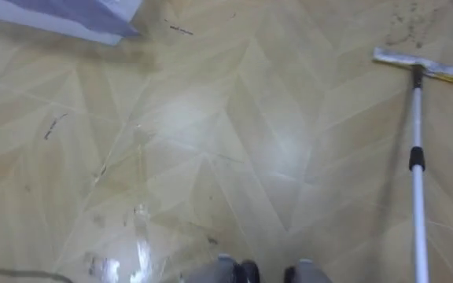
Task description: Mop floor
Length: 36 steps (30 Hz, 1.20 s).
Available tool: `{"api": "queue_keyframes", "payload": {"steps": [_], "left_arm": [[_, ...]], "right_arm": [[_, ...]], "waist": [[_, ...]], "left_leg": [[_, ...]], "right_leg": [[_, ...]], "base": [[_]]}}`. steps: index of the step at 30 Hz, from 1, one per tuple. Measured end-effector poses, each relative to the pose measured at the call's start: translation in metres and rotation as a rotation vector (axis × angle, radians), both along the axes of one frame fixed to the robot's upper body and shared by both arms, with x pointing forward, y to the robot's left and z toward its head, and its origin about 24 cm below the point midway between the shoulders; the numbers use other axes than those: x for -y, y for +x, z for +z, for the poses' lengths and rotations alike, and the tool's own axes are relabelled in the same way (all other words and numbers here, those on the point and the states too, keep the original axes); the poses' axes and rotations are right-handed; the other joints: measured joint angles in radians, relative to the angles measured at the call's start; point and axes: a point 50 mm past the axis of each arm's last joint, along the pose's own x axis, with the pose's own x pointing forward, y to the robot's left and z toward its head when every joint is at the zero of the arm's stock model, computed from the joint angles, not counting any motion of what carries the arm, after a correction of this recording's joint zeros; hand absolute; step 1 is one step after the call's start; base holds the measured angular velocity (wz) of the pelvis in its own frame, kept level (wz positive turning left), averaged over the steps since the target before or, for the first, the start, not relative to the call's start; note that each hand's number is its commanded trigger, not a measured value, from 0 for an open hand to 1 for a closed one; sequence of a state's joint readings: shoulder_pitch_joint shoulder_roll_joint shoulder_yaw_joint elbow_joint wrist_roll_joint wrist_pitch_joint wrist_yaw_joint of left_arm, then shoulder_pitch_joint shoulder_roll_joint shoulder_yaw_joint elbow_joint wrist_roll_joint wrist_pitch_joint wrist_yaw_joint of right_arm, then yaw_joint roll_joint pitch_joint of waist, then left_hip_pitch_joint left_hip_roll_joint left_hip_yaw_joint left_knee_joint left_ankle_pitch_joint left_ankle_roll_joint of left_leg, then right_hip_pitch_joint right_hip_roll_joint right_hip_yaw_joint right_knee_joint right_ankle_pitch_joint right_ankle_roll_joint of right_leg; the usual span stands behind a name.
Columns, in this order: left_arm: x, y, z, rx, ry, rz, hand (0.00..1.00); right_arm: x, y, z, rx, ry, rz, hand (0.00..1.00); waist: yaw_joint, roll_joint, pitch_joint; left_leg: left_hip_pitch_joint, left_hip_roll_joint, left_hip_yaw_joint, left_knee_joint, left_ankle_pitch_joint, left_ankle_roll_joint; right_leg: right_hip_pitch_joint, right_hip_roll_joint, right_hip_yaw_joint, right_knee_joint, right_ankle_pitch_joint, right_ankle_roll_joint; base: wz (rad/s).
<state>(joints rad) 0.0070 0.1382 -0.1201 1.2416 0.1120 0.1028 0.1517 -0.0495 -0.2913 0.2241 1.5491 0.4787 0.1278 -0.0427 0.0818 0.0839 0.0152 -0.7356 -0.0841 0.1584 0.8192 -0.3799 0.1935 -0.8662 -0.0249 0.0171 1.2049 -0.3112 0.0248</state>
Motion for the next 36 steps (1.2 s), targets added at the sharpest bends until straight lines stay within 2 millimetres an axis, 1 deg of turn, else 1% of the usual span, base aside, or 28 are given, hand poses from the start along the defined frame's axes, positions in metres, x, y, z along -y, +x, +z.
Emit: {"api": "queue_keyframes", "payload": {"steps": [2, 4, 6, 7, 8, 9, 10, 11, 12, 13, 14, 15, 16, 17, 18, 19, 20, 21, 22, 24, 25, 26, 27, 28, 29, 31, 33, 36], "left_arm": [[0.001, 0.014, 0.003, 0.062, 0.012, -0.011, 0.00], [0.003, 0.016, 0.004, 0.067, 0.016, -0.011, 0.00], [0.002, 0.012, 0.003, 0.044, 0.028, -0.001, 0.00], [0.000, 0.008, 0.002, 0.020, 0.041, 0.008, 0.00], [0.000, 0.006, 0.002, 0.003, 0.050, 0.016, 0.00], [-0.003, 0.003, 0.002, -0.008, 0.062, 0.031, 0.00], [-0.005, 0.003, 0.003, -0.007, 0.068, 0.042, 0.00], [-0.008, 0.001, 0.003, -0.006, 0.079, 0.063, 0.00], [-0.008, 0.000, 0.003, -0.002, 0.076, 0.076, 0.00], [-0.007, 0.001, 0.003, 0.009, 0.065, 0.090, 0.00], [-0.007, -0.001, 0.003, 0.016, 0.057, 0.102, 0.00], [-0.007, 0.001, 0.004, 0.029, 0.054, 0.098, 0.00], [-0.008, 0.003, 0.005, 0.038, 0.054, 0.094, 0.00], [-0.009, 0.006, 0.006, 0.054, 0.054, 0.091, 0.00], [-0.011, 0.003, 0.006, 0.060, 0.052, 0.086, 0.00], [-0.011, 0.003, 0.006, 0.060, 0.048, 0.082, 0.00], [-0.009, -0.001, 0.005, 0.045, 0.033, 0.080, 0.00], [-0.008, -0.004, 0.004, 0.033, 0.017, 0.079, 0.00], [-0.006, -0.005, 0.003, 0.031, 0.013, 0.080, 0.00], [0.001, -0.003, 0.002, 0.037, -0.005, 0.082, 0.00], [0.002, -0.004, 0.002, 0.036, -0.009, 0.084, 0.00], [0.005, -0.005, 0.001, 0.035, -0.016, 0.089, 0.00], [0.005, -0.005, 0.001, 0.036, -0.016, 0.089, 0.00], [0.003, -0.003, 0.002, 0.046, -0.014, 0.094, 0.00], [0.002, -0.002, 0.003, 0.057, -0.010, 0.095, 0.00], [0.002, 0.001, 0.003, 0.074, -0.014, 0.092, 0.00], [0.003, 0.004, 0.004, 0.088, -0.013, 0.089, 0.00], [0.005, 0.008, 0.005, 0.097, -0.011, 0.066, 0.00]], "right_arm": [[-0.010, 0.003, -0.004, 0.007, 0.015, 0.013, 1.00], [-0.014, 0.001, -0.006, -0.004, 0.022, 0.015, 1.00], [-0.017, -0.002, -0.006, -0.028, 0.031, 0.009, 1.00], [-0.018, 0.002, -0.006, -0.032, 0.033, 0.008, 1.00], [-0.017, 0.006, -0.005, -0.039, 0.029, 0.004, 1.00], [-0.017, 0.016, -0.004, -0.034, 0.030, 0.004, 1.00], [-0.017, 0.023, -0.003, -0.021, 0.032, 0.008, 1.00], [-0.018, 0.042, -0.001, 0.010, 0.041, 0.015, 1.00], [-0.017, 0.053, 0.001, 0.033, 0.041, 0.023, 1.00], [-0.015, 0.076, 0.007, 0.088, 0.045, 0.043, 1.00], [-0.014, 0.096, 0.013, 0.139, 0.055, 0.059, 1.00], [-0.013, 0.111, 0.017, 0.191, 0.071, 0.063, 1.00], [-0.014, 0.119, 0.020, 0.218, 0.080, 0.063, 1.00], [-0.015, 0.126, 0.022, 0.252, 0.102, 0.051, 1.00], [-0.016, 0.127, 0.022, 0.265, 0.126, 0.035, 1.00], [-0.016, 0.126, 0.022, 0.268, 0.134, 0.028, 1.00], [-0.014, 0.119, 0.020, 0.258, 0.141, 0.022, 1.00], [-0.010, 0.105, 0.016, 0.240, 0.143, -0.001, 1.00], [-0.008, 0.098, 0.015, 0.228, 0.141, -0.011, 1.00], [0.003, 0.058, 0.010, 0.127, 0.109, -0.043, 1.00], [0.006, 0.046, 0.009, 0.097, 0.098, -0.052, 1.00], [0.013, 0.020, 0.009, 0.035, 0.076, -0.074, 1.00], [0.015, 0.009, 0.008, 0.009, 0.066, -0.079, 1.00], [0.014, -0.011, 0.007, -0.040, 0.056, -0.089, 1.00], [0.012, -0.026, 0.006, -0.076, 0.054, -0.100, 1.00], [0.006, -0.040, 0.004, -0.108, 0.062, -0.109, 1.00], [-0.003, -0.042, 0.000, -0.118, 0.072, -0.108, 1.00], [-0.016, -0.042, -0.005, -0.122, 0.092, -0.105, 1.00]], "waist": [[-0.022, -0.001, 0.0033], [-0.023, -0.008, 0.0024], [-0.019, -0.021, 0.0022], [-0.004, -0.037, 0.0016], [0.006, -0.039, 0.0029], [0.019, -0.048, 0.0046], [0.031, -0.055, 0.0050], [0.063, -0.079, 0.0045], [0.077, -0.087, 0.0077], [0.100, -0.100, 0.0150], [0.122, -0.117, 0.0203], [0.128, -0.115, 0.0145], [0.133, -0.113, 0.0147], [0.146, -0.118, 0.0193], [0.157, -0.124, 0.0188], [0.158, -0.122, 0.0192], [0.154, -0.113, 0.0242], [0.144, -0.103, 0.0186], [0.140, -0.096, 0.0165], [0.114, -0.072, 0.0085], [0.111, -0.067, 0.0051], [0.098, -0.049, -0.0028], [0.084, -0.040, -0.0045], [0.060, -0.026, -0.0074], [0.040, -0.014, -0.0085], [0.027, 0.004, -0.0095], [0.007, 0.010, -0.0098], [-0.008, -0.001, -0.0018]], "left_leg": [[-0.007, 0.000, 0.006, 0.005, -0.020, 0.008], [0.004, 0.002, 0.010, 0.019, -0.049, 0.008], [0.020, 0.005, 0.016, 0.051, -0.089, 0.002], [0.035, 0.008, 0.028, 0.084, -0.124, -0.007], [0.043, 0.020, 0.036, 0.145, -0.151, -0.036], [0.029, 0.052, 0.060, 0.262, -0.145, -0.082], [0.009, 0.068, 0.060, 0.343, -0.122, -0.125], [-0.042, 0.093, 0.052, 0.490, -0.025, -0.202], [-0.069, 0.099, 0.045, 0.553, 0.043, -0.207], [-0.121, 0.102, 0.029, 0.646, 0.189, -0.196], [-0.170, 0.097, 0.005, 0.705, 0.271, -0.195], [-0.218, 0.090, -0.033, 0.693, 0.228, -0.187], [-0.240, 0.091, -0.046, 0.666, 0.200, -0.189], [-0.264, 0.092, -0.074, 0.553, 0.150, -0.198], [-0.257, 0.091, -0.100, 0.369, 0.129, -0.201], [-0.245, 0.092, -0.114, 0.270, 0.131, -0.204], [-0.229, 0.093, -0.120, 0.195, 0.122, -0.170], [-0.216, 0.086, -0.112, 0.189, 0.101, -0.142], [-0.213, 0.084, -0.107, 0.185, 0.091, -0.126], [-0.181, 0.042, -0.087, 0.153, 0.071, -0.092], [-0.168, 0.027, -0.084, 0.145, 0.066, -0.082], [-0.147, -0.010, -0.085, 0.137, 0.051, -0.054], [-0.137, -0.027, -0.086, 0.136, 0.044, -0.042], [-0.124, -0.045, -0.083, 0.140, 0.027, -0.016], [-0.111, -0.060, -0.087, 0.140, 0.012, -0.006], [-0.097, -0.068, -0.095, 0.139, -0.008, 0.006], [-0.089, -0.068, -0.093, 0.138, -0.023, 0.015], [-0.046, -0.068, -0.091, 0.139, -0.058, 0.018]], "right_leg": [[-0.075, 0.002, -0.008, -0.118, -0.010, -0.002], [-0.090, 0.006, -0.024, -0.234, -0.002, -0.015], [-0.089, 0.008, -0.061, -0.302, 0.016, -0.046], [-0.076, 0.009, -0.104, -0.306, 0.016, -0.083], [-0.063, 0.014, -0.108, -0.275, 0.002, -0.120], [-0.048, 0.019, -0.112, -0.224, -0.041, -0.129], [-0.041, 0.030, -0.100, -0.201, -0.056, -0.132], [-0.035, 0.055, -0.071, -0.163, -0.074, -0.138], [-0.028, 0.062, -0.062, -0.149, -0.080, -0.141], [-0.012, 0.071, -0.052, -0.130, -0.094, -0.149], [-0.005, 0.086, -0.039, -0.120, -0.103, -0.150], [-0.002, 0.100, -0.037, -0.112, -0.114, -0.155], [0.002, 0.106, -0.036, -0.107, -0.118, -0.158], [0.015, 0.112, -0.036, -0.106, -0.128, -0.155], [0.032, 0.113, -0.036, -0.113, -0.141, -0.148], [0.044, 0.112, -0.037, -0.115, -0.151, -0.142], [0.070, 0.104, -0.042, -0.114, -0.177, -0.129], [0.088, 0.090, -0.050, -0.126, -0.196, -0.108], [0.097, 0.082, -0.055, -0.135, -0.201, -0.099], [0.139, 0.021, -0.069, -0.161, -0.211, -0.064], [0.147, 0.004, -0.069, -0.158, -0.216, -0.057], [0.152, -0.022, -0.065, -0.116, -0.212, -0.041], [0.145, -0.033, -0.065, -0.081, -0.199, -0.024], [0.117, -0.048, -0.051, 0.000, -0.147, 0.002], [0.078, -0.049, -0.032, 0.070, -0.085, 0.012], [0.027, -0.032, -0.008, 0.120, -0.043, 0.017], [-0.042, -0.021, 0.004, 0.095, -0.050, 0.016], [-0.095, -0.007, -0.005, -0.097, -0.049, 0.013]], "base": [[-0.18], [-0.17], [-0.15], [-0.21], [-0.28], [-0.24], [-0.50], [-0.55], [-0.73], [-0.67], [-0.56], [-0.28], [0.00], [0.00], [0.00], [0.04], [0.25], [0.35], [0.55], [0.53], [0.41], [0.33], [0.48], [0.43], [0.30], [-0.04], [-0.10], [-0.03]]}}
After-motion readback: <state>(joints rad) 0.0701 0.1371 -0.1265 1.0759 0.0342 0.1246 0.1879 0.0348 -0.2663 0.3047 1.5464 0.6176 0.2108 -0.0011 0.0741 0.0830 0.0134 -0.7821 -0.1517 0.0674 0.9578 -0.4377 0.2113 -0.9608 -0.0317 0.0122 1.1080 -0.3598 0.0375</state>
